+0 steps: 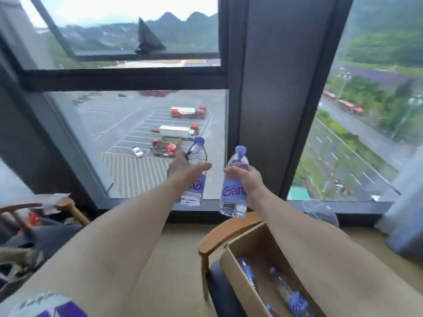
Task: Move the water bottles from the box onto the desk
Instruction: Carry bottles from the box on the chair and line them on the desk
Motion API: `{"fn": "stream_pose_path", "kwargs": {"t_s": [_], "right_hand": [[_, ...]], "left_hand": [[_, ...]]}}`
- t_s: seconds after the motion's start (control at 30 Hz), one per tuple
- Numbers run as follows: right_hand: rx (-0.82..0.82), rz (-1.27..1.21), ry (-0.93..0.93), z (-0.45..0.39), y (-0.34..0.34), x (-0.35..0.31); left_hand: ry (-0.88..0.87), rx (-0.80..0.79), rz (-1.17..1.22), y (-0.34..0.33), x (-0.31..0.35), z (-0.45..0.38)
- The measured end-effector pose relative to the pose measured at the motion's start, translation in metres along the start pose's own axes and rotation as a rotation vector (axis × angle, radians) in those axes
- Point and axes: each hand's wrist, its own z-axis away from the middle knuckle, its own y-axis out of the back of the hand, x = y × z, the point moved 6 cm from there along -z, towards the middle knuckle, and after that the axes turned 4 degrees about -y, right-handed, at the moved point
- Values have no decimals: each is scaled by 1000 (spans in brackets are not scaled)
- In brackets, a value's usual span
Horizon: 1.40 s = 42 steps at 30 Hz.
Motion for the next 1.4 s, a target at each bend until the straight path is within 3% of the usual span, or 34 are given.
{"fn": "stream_pose_path", "kwargs": {"t_s": [0.3,0.7,1.13,1.4], "right_hand": [[-445,158,10,74,-221,39],[-906,310,-113,318,-497,198],[-1438,537,-304,614,-686,363],[-1712,623,-380,763,-795,448]], "left_hand": [[229,308,-54,211,-128,73],[517,735,-48,483,-319,335],[930,1225,-89,653,-449,664],[1074,1442,-92,748,-515,800]]}}
